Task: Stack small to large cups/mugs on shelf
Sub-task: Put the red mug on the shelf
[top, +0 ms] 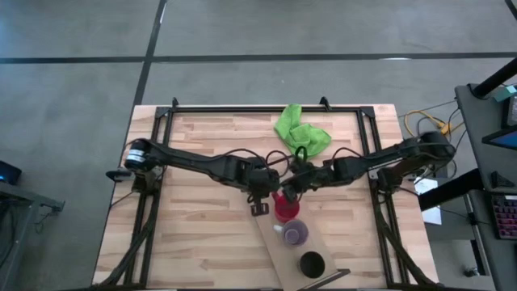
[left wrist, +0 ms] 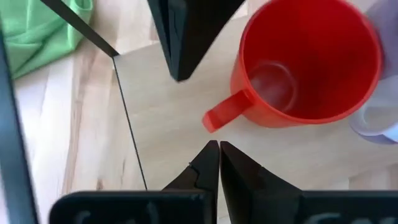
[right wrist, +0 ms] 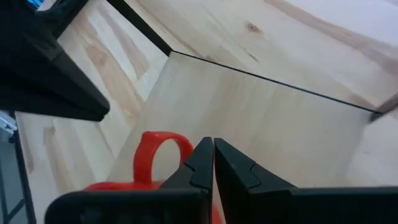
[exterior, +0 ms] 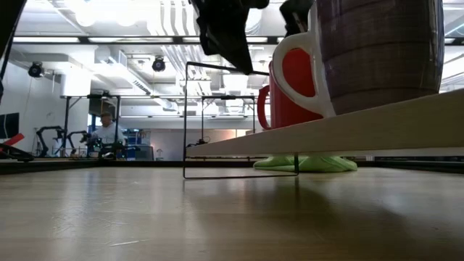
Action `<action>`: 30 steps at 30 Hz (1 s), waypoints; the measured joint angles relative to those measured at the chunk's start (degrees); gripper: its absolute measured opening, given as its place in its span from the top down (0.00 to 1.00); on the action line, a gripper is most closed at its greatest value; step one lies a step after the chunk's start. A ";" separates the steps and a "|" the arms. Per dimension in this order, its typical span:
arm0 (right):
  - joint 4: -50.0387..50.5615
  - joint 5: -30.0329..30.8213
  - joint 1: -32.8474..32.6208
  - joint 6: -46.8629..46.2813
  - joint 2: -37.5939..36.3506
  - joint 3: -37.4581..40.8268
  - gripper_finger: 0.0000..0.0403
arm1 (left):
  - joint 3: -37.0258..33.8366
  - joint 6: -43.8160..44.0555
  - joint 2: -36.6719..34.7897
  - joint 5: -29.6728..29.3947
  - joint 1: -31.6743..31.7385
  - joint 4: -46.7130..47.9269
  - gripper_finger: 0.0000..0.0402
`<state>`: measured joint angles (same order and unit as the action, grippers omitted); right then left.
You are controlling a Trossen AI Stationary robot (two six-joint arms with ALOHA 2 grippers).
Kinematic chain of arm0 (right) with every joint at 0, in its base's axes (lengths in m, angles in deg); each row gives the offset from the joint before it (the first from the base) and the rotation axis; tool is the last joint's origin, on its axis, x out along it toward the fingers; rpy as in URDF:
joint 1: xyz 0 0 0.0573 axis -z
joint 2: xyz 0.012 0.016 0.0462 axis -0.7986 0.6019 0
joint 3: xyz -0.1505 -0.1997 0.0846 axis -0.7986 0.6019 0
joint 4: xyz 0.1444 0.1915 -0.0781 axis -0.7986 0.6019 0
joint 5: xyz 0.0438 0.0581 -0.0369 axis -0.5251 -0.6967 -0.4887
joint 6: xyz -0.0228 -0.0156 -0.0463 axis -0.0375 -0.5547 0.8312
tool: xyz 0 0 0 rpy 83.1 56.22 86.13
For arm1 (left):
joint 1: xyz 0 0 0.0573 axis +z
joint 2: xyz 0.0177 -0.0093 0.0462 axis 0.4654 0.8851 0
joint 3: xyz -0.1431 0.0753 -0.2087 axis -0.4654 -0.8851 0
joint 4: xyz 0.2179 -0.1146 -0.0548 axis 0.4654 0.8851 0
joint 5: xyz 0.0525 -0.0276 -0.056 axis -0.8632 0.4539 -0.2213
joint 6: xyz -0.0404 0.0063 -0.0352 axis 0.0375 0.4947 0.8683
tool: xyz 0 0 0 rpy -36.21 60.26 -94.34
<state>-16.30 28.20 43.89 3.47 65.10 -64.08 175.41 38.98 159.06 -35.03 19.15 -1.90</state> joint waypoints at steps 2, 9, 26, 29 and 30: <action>2.46 0.01 -0.02 0.14 -1.24 -0.92 0.98 | 0.01 0.00 -0.17 0.07 0.24 -0.56 1.00; 13.96 -0.23 -3.40 -1.41 -4.00 -5.55 0.98 | 0.11 -0.46 -0.42 0.53 -0.39 -0.54 1.00; 23.16 -0.22 -9.79 -4.43 0.25 -16.68 0.98 | 1.20 -5.24 -0.16 -0.35 0.49 -3.68 1.00; 23.18 -0.94 -9.75 -4.43 2.30 -17.89 0.98 | 0.54 -5.29 -0.14 -0.54 0.96 -5.03 1.00; 23.18 -1.36 -9.75 -4.44 2.97 -18.20 0.98 | 0.28 -5.30 -0.14 -0.52 1.06 -5.50 1.00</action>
<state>6.88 26.83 34.14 -0.97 68.07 -82.29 175.69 33.69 158.92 -35.55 20.21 -7.40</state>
